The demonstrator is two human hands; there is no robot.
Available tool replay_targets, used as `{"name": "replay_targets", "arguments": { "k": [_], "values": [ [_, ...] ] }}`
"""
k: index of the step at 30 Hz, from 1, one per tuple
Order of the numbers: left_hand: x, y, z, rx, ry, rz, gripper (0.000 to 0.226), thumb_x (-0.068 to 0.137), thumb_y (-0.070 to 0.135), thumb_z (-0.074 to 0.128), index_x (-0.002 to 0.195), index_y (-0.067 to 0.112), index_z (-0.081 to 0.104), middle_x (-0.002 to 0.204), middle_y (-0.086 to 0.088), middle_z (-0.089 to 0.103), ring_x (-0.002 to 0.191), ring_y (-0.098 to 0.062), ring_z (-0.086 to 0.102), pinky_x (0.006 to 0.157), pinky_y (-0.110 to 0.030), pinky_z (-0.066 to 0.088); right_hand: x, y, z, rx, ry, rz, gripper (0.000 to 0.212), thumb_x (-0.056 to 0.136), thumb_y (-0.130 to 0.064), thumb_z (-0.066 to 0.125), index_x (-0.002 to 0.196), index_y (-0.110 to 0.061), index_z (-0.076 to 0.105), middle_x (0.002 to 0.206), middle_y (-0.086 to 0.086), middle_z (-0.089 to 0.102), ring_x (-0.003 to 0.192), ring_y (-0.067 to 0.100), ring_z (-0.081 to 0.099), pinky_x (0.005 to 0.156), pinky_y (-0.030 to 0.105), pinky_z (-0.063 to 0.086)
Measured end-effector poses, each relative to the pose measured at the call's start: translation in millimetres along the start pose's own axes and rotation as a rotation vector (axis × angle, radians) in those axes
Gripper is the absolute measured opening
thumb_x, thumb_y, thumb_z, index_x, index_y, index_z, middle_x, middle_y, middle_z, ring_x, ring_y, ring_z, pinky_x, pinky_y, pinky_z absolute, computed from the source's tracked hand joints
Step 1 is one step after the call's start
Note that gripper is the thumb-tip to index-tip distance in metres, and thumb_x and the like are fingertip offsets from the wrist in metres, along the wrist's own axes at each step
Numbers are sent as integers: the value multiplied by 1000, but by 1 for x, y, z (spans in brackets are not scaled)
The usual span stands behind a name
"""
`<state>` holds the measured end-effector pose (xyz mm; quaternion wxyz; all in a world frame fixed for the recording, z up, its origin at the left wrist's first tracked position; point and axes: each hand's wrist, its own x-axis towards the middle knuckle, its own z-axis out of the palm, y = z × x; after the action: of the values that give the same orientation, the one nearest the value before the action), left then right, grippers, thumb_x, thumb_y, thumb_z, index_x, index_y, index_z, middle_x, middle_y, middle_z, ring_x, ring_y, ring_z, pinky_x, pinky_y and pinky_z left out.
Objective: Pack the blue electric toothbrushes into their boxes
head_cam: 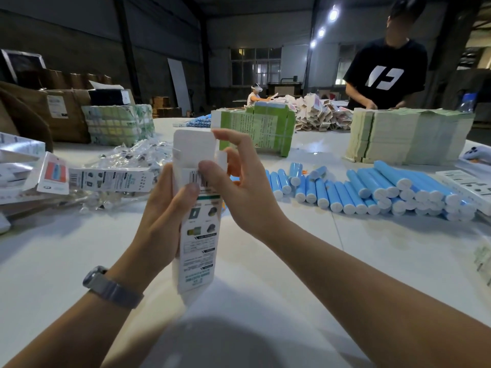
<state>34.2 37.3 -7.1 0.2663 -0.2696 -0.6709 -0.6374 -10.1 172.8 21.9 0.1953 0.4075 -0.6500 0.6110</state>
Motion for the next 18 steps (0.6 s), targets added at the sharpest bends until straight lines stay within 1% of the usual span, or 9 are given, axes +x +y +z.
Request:
{"name": "replay_targets", "arguments": {
  "k": [4,5,7,8,11,13,15,16,18],
  "values": [
    [0,0,3,-36,16,-28,26,90,42,54,115,48,62,105,-6,66,87,-25,69,71,-39,60,-1,3,0,-5,20,-44,44,84,-44,61,122,-37,41,99,7,68,85,32,66,67,55,56],
    [1,1,4,-44,15,-25,26,90,40,54,114,48,62,104,-6,66,86,-24,69,71,-39,60,-1,4,1,-7,21,-51,40,84,-44,62,118,-38,43,98,2,68,84,33,66,65,55,56],
    [1,1,3,-34,18,-21,26,90,38,53,113,47,62,101,-5,65,85,-24,67,70,-41,61,-2,5,3,-17,17,-69,19,84,-44,61,98,-44,49,91,-14,64,80,29,64,63,53,55],
    [2,1,3,-16,24,-18,26,90,38,52,113,47,62,100,-4,64,85,-24,67,70,-43,61,-2,5,3,-17,15,-75,15,85,-42,62,91,-46,48,86,-19,60,77,27,61,61,51,54],
    [3,2,2,30,43,-7,27,88,37,51,110,47,62,96,-4,63,83,-22,67,67,-38,60,2,6,3,-23,10,-105,14,87,-38,62,88,-43,49,83,-26,56,73,21,56,58,45,54],
    [4,3,1,70,88,2,26,89,31,49,109,42,61,93,-4,63,80,-23,67,64,-33,59,5,8,4,-12,16,-105,15,86,-41,61,100,-38,55,87,-24,56,74,18,57,60,44,55],
    [4,4,-4,168,145,17,22,90,29,46,109,30,57,91,-8,62,79,-32,65,60,-38,59,9,12,9,50,37,-90,29,88,-44,56,116,-38,50,91,-10,57,76,25,59,60,39,55],
    [5,5,-7,240,164,22,22,89,31,45,108,23,53,90,-10,60,79,-35,63,60,-45,58,13,16,15,108,68,-77,30,89,-45,53,118,-37,49,90,0,57,74,24,59,59,32,53],
    [8,7,-15,368,203,-18,20,87,35,44,100,21,49,86,-8,57,76,-36,60,59,-54,55,23,29,30,216,174,7,23,89,-45,49,108,-32,55,76,1,53,65,12,53,55,22,44]
  ]
}}
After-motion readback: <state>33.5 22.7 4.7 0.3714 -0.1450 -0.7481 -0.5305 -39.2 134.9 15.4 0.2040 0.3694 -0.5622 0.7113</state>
